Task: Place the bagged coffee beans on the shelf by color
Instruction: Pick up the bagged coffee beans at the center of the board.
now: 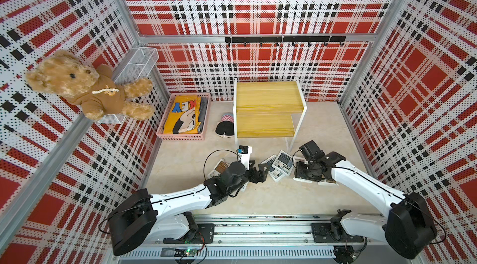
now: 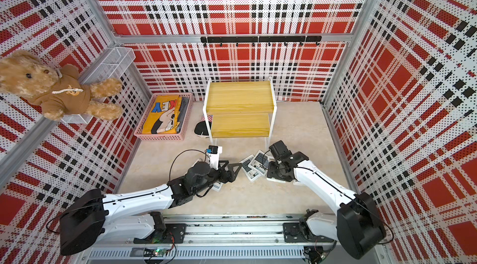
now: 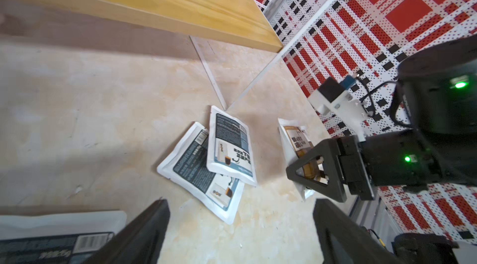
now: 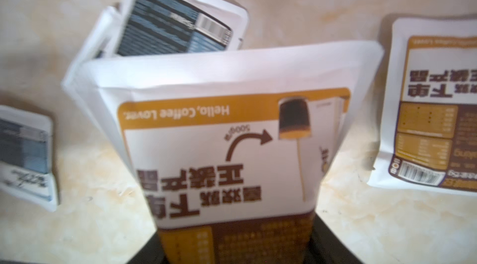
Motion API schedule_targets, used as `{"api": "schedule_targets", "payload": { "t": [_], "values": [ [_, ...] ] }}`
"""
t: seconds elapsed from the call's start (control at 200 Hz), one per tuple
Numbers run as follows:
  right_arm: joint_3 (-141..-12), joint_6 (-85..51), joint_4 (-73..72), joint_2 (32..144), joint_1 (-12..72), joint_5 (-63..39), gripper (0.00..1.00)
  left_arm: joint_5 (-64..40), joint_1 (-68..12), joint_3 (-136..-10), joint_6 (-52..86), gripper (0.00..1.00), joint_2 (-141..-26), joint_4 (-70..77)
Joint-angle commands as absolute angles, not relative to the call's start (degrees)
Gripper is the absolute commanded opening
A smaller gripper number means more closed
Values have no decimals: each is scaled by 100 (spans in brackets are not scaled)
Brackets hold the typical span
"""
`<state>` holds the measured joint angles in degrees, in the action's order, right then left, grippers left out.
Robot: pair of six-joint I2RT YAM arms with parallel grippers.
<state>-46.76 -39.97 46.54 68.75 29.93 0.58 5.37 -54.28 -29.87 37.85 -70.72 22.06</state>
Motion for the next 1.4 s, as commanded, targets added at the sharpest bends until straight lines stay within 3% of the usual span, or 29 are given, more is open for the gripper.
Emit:
{"api": "schedule_targets", "payload": {
  "t": [0.0,0.19,0.326,0.481,0.691,0.947,1.152,1.238,1.263,1.298,1.393],
  "values": [
    [-4834,-3581,5001,6543,3290,10,61,-790,-4942,-3482,3877,94,-7323,2461],
    [-4868,-3208,4769,6192,3841,27,60,-2516,-3965,-3854,4377,91,-7488,2461],
    [-5163,-2914,4586,6205,4136,141,60,-3328,-3776,-4252,4423,86,-7717,2277],
    [-5603,-2830,4596,6451,4452,407,60,-3266,-4183,-4794,4106,82,-8068,1453],
    [-5999,-2936,4553,6583,4535,527,60,-2800,-4512,-4694,4399,76,-8161,1764],
    [-6230,-2918,4562,6638,4638,571,60,-2700,-4601,-4860,4588,52,-8461,1987],
    [-6170,-2946,4448,6683,4746,532,61,-2783,-4588,-4982,4631,14,-8584,2049],
    [-6191,-2953,4436,6681,4746,509,69,-2863,-4555,-4971,4675,0,-8596,2065],
    [-6203,-2966,4458,6661,4746,495,77,-2882,-4538,-4967,4684,0,-8574,2065],
    [-6236,-2985,4496,6624,4746,490,99,-2891,-4506,-4929,4708,0,-8525,2058],
    [-6269,-3073,4614,6353,4746,586,100,-2853,-4369,-4866,4726,0,-8242,1898]
  ]
}}
